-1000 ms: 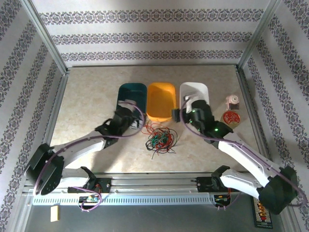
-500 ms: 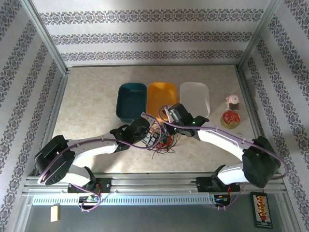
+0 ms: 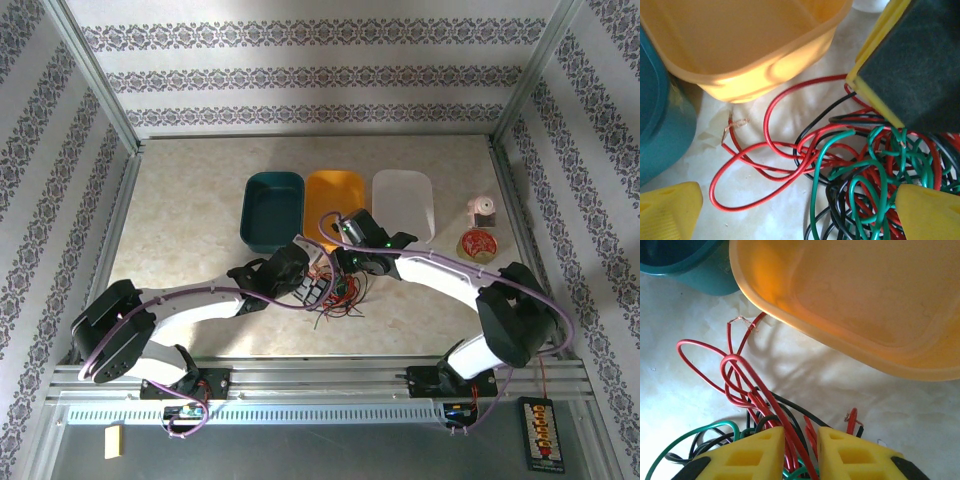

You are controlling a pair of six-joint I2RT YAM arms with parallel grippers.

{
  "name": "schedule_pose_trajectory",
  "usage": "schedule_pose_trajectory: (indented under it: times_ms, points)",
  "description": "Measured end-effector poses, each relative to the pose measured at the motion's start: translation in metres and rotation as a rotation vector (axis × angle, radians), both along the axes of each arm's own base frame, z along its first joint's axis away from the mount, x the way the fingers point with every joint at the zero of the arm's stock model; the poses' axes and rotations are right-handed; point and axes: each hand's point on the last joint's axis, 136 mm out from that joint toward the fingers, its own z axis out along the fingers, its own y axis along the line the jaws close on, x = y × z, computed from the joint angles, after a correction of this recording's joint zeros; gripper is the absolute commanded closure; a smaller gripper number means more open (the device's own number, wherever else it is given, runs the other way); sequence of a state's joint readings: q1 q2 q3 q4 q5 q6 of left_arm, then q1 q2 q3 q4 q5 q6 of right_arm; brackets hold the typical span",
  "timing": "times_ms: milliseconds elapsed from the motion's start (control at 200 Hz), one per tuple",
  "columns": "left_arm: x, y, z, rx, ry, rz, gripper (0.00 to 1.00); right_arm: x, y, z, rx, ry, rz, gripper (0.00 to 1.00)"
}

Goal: Untangle the cables

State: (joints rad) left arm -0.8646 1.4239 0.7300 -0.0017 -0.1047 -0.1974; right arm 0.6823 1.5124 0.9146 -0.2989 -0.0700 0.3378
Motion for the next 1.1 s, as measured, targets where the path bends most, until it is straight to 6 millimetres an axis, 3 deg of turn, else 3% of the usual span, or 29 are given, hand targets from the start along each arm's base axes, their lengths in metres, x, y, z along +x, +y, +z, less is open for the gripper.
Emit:
schedule_pose_trajectory:
  times_ms: [80, 265, 490, 610, 805, 960, 1100]
  points:
    - [0.000, 0.001, -0.001, -0.005, 0.010, -0.002, 0.01, 0.002, -0.002, -0.002, 0.011, 0.014, -0.010, 1.00]
    - [0.004, 0.004, -0.005, -0.027, 0.045, 0.001, 0.01, 0.008, -0.010, 0.007, 0.046, 0.003, -0.032, 1.00]
    - [0.002, -0.002, -0.009, -0.068, 0.105, -0.041, 0.01, 0.006, -0.010, 0.067, 0.149, -0.133, -0.027, 1.00]
    - [0.002, -0.008, -0.011, -0.093, 0.138, -0.067, 0.01, 0.005, -0.012, 0.085, 0.181, -0.176, -0.026, 1.00]
    - [-0.002, -0.019, -0.004, -0.180, 0.183, -0.145, 0.01, 0.006, -0.014, 0.088, 0.193, -0.175, -0.039, 1.00]
    - [-0.010, -0.042, 0.007, -0.252, 0.234, -0.260, 0.01, 0.006, -0.013, 0.088, 0.211, -0.158, -0.055, 1.00]
    - [-0.001, -0.058, 0.013, -0.275, 0.233, -0.306, 0.03, 0.005, -0.011, 0.087, 0.232, -0.134, -0.070, 1.00]
